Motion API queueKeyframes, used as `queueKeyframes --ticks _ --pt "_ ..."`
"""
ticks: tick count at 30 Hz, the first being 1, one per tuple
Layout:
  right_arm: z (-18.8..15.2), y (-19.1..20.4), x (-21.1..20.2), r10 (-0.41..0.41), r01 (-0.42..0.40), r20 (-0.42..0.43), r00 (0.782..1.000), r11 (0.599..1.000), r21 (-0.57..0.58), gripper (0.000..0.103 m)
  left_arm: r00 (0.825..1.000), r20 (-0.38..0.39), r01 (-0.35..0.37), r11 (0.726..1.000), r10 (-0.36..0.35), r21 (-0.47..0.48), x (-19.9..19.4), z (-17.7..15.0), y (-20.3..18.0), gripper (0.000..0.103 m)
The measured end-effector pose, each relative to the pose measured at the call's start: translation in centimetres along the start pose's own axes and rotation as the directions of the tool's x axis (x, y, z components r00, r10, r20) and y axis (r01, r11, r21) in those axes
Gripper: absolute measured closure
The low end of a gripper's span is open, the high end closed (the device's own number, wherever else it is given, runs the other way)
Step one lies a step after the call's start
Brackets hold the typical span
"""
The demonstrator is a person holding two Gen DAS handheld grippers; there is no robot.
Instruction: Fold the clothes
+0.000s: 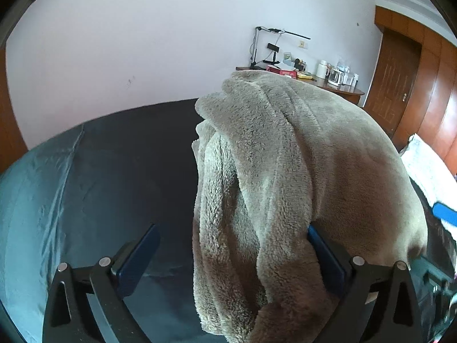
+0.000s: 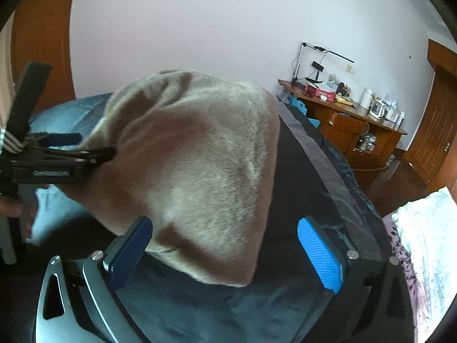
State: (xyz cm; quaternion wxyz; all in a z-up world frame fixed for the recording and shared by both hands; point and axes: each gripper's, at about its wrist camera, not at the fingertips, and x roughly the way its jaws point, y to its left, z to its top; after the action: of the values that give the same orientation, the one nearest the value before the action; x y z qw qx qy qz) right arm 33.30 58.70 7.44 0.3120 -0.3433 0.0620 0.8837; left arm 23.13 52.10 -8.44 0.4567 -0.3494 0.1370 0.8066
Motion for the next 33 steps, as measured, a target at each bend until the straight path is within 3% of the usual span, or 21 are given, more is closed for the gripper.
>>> queueKeyframes --ticks 7,11,16,25,28,33 --pt "-1.4 -0.5 1.8 -0.071 0.071 -0.089 0.993 0.997 -0.002 0.001 1.0 0.003 0.008 1.0 -0.008 0.003 0.0 -0.1 0.0 0.001" --pt "-2.1 -2.2 1.0 -0.078 0.086 -0.099 0.992 0.993 0.075 0.001 0.999 -0.006 0.04 0.999 -0.04 -0.019 0.2 -0.1 0.4 0.0" --pt "-1.8 -1.8 0.7 -0.132 0.135 -0.093 0.987 0.99 0.025 0.001 0.999 -0.006 0.048 0.999 -0.048 -0.013 0.2 -0.2 0.4 0.0" --pt "-2.6 -3.5 1.8 -0.135 0.142 -0.148 0.98 0.989 0.042 0.001 0.999 -0.008 0.052 0.999 -0.051 0.012 0.2 -0.2 0.3 0.0" --pt "-2.4 -2.7 1.3 -0.154 0.158 -0.135 0.979 0.987 0.015 0.001 0.998 0.0 0.055 0.998 -0.055 -0.004 -0.1 -0.1 0.3 0.0" --pt "-1.5 -1.8 -1.5 -0.086 0.087 -0.036 0.996 0.995 0.046 0.001 1.0 0.024 0.018 1.0 -0.018 -0.003 -0.9 0.4 -0.1 0.0"
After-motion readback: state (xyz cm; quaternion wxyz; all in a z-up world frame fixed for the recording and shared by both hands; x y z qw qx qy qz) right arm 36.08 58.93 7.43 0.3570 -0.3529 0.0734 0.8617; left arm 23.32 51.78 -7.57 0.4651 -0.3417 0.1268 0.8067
